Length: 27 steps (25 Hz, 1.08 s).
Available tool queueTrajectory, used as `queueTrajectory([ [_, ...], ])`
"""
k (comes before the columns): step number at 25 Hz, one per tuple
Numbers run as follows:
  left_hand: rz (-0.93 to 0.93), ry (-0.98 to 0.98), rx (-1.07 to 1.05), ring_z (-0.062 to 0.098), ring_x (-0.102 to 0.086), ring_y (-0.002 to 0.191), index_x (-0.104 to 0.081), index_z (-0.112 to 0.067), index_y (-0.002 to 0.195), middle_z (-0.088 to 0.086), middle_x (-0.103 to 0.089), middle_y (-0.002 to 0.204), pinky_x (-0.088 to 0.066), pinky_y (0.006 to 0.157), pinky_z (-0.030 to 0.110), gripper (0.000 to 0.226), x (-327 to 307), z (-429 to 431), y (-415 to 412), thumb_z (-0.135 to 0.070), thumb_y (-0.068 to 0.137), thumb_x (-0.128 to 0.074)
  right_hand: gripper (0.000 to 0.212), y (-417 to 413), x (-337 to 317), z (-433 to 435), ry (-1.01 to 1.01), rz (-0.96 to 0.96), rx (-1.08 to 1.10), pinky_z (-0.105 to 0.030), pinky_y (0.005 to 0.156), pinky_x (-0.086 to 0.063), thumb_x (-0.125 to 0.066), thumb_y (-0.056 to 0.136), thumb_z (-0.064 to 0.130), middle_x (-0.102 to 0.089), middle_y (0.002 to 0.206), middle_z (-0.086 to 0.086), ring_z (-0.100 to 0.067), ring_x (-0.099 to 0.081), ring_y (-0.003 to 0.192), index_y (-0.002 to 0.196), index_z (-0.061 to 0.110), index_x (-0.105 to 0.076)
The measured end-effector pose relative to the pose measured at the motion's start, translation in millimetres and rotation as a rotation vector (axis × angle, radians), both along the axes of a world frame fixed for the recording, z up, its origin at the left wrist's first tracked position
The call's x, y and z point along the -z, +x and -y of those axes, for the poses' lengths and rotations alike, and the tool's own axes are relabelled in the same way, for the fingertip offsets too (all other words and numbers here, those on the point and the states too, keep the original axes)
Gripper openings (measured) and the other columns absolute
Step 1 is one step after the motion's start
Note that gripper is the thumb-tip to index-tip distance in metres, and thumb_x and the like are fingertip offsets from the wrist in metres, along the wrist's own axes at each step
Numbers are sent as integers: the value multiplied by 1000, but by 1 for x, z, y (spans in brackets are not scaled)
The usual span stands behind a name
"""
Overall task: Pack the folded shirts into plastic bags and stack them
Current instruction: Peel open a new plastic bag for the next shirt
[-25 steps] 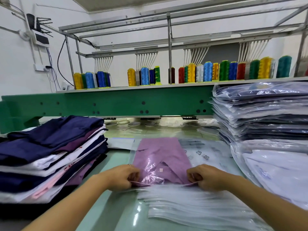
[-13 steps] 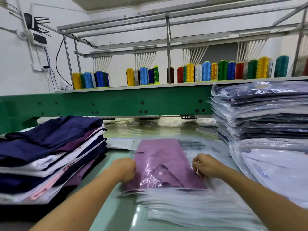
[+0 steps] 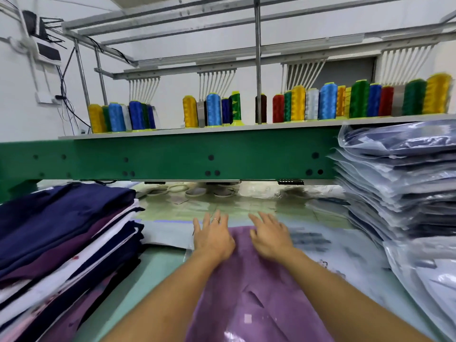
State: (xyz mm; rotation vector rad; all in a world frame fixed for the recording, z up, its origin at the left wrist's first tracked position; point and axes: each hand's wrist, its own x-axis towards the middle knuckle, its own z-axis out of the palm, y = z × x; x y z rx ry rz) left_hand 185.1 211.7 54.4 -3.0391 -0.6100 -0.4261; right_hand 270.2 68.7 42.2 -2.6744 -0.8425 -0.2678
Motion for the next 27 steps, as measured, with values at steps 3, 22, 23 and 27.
queueTrajectory([
  [3,-18,-95,105,23,-5,156,-20,-29,158,-3,-13,169,0,124,56,61,22,-6,32,-25,100,-36,55,25,15,-26,-106,-64,-48,-54,123,-8,-25,104,46,-8,170,-1,-28,-7,155,158,40,-18],
  [22,-127,-192,-233,35,2,155,-3,-19,162,8,0,170,6,121,62,89,29,-44,-34,-76,95,-16,63,11,14,41,-300,27,247,-62,122,-2,-19,103,39,-5,169,-13,-37,-2,155,161,13,-13],
  [23,-90,-184,-192,37,1,155,-3,-21,162,7,0,170,6,121,62,85,25,-32,-43,-73,97,-19,61,-6,9,36,-259,34,202,-62,122,-3,-21,103,34,-5,169,-14,-39,-3,154,161,15,-13],
  [27,-36,-210,-37,39,-5,154,-14,-35,159,-6,-6,169,2,116,71,61,27,27,-80,-55,103,-27,57,-83,5,19,-173,-108,-24,-62,120,-12,-28,104,41,-5,170,-4,-39,-8,154,159,29,-18],
])
